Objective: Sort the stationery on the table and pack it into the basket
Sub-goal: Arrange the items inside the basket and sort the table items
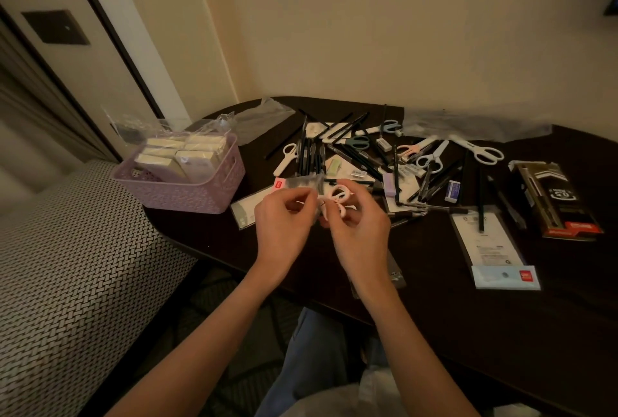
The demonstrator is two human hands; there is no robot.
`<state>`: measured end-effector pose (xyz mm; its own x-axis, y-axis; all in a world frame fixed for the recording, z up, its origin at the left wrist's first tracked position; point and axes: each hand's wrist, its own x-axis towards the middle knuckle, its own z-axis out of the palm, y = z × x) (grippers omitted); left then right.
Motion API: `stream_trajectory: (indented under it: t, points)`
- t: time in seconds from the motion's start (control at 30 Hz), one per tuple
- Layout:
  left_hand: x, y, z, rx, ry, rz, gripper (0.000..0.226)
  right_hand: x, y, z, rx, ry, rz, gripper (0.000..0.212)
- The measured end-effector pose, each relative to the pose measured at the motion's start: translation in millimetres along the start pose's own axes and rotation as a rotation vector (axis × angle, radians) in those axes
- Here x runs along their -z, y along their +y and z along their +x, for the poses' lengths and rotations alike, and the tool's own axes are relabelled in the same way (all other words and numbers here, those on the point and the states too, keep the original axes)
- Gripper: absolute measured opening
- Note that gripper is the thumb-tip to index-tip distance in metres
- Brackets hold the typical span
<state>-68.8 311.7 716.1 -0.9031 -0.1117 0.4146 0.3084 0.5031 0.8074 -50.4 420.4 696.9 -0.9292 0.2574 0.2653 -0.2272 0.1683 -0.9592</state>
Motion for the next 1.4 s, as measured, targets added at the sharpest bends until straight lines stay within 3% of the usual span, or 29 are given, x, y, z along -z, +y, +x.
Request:
stream_trajectory:
  t: [0.23,0.37,0.5,0.77,1.0,1.2,1.33,1.4]
  points:
    - [-2.3,-5.0,0.1,0.035,-0.028,-0.004,0.02,-0.5,-1.4,2.3,-0.227,-0.174,0.262,0.039]
    - [-1.1,-6.9,0.7,0.053,-0.046,-0.041,0.019,5.3,1.6,5.2,-0.131,-0.194,0.169,0.03]
    - [0.4,-5.7,1.8,0.066,-0.043,-0.086,0.017,6.4,1.9,8.8,-0.081,-0.099,0.131,0.016]
    - [2.8,-1.4,5.0,0.09,-0.09,-0.148,0.015,-14.5,10.2,8.4,-0.114,0.032,0.203,0.01]
    - [13.2,-2.6,17.1,0.096,-0.082,-0.14,0.011,-10.5,13.0,17.3,0.046,-0.031,0.033,0.014]
    - [24.1,-4.5,37.0,-0.015,-0.132,0.049,0.015,-4.7,2.4,44.4,0.089,-0.179,0.009,0.009]
    - [33.5,-2.5,56.0,-0.071,-0.181,0.185,0.015,-4.4,-0.4,67.9,0.075,-0.284,0.001,0.02]
    - [40.1,0.8,65.4,-0.108,-0.214,0.241,0.015,-6.0,1.1,79.2,0.084,-0.329,-0.065,0.045]
